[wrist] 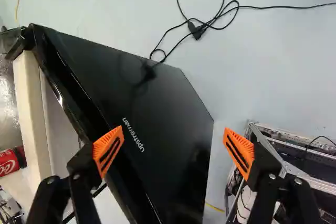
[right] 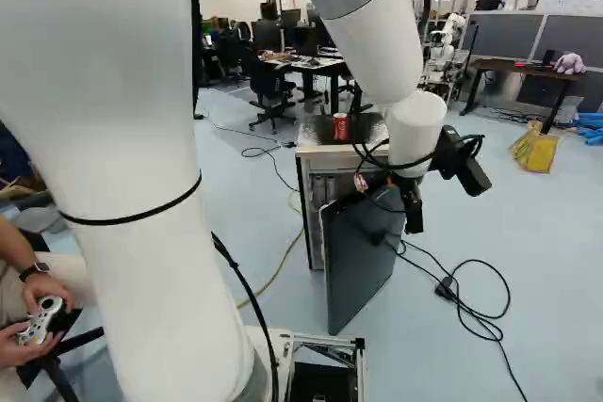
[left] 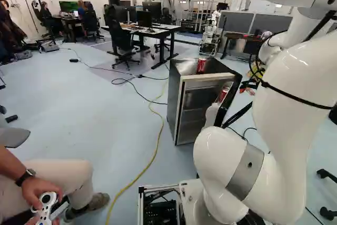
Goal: Grab a drink from the fridge
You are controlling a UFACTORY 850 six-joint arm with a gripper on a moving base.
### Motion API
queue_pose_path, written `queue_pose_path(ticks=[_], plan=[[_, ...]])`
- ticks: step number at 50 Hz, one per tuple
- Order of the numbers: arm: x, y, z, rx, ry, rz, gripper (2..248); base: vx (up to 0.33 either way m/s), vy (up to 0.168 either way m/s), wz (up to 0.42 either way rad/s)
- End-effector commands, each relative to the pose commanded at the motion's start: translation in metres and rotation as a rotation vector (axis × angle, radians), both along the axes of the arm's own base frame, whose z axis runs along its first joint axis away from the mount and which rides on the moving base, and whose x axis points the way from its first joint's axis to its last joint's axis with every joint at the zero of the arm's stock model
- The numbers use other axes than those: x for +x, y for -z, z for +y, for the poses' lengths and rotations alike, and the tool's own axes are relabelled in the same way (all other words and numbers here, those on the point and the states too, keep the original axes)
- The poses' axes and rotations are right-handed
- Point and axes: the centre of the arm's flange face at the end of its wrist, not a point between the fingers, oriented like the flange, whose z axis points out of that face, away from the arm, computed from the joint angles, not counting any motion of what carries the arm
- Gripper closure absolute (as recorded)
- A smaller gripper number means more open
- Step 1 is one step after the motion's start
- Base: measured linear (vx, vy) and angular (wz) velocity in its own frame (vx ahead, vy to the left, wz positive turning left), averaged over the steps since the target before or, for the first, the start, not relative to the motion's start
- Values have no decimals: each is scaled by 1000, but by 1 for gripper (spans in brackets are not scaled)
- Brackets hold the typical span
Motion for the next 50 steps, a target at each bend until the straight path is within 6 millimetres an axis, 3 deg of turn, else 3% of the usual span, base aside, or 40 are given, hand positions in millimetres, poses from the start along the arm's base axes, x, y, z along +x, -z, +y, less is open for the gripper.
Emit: queue_pose_path(ticks=[22,50], plan=[[0,2,25,5,-40,7,3,0,0,0],[8,36,41,-36,-215,116,3,0,0,0]])
